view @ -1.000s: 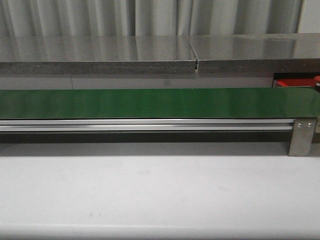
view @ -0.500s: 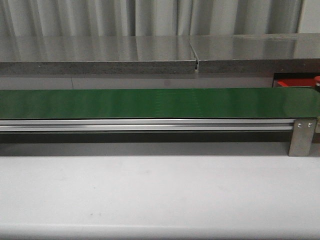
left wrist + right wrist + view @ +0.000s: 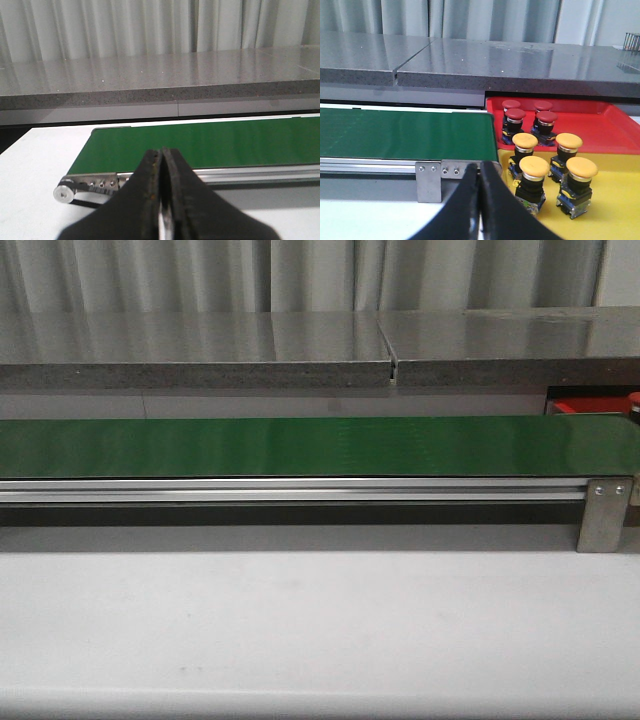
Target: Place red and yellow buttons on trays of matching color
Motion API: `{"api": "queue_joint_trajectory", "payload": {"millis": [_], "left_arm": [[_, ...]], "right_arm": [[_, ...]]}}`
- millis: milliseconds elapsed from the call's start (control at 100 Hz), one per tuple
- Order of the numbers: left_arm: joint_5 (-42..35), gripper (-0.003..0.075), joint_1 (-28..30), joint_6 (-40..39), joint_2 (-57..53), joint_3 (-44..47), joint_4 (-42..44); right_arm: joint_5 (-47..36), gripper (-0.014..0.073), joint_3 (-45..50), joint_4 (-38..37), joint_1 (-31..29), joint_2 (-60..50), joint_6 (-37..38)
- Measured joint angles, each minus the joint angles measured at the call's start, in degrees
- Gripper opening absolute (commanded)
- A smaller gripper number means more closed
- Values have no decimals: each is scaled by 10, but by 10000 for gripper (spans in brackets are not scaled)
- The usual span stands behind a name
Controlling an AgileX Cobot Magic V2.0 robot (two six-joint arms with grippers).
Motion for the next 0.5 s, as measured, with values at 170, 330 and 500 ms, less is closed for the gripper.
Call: {"api": "queue_joint_trajectory", "payload": {"millis": [170, 330, 500], "left_arm": [[2, -20, 0, 0, -4, 0, -7], [5, -20, 0, 0, -4, 0, -7], [5, -20, 0, 0, -4, 0, -7]], "right_arm": [[0, -74, 0, 0, 0, 0, 0], [0, -74, 0, 0, 0, 0, 0], [0, -74, 0, 0, 0, 0, 0]]}}
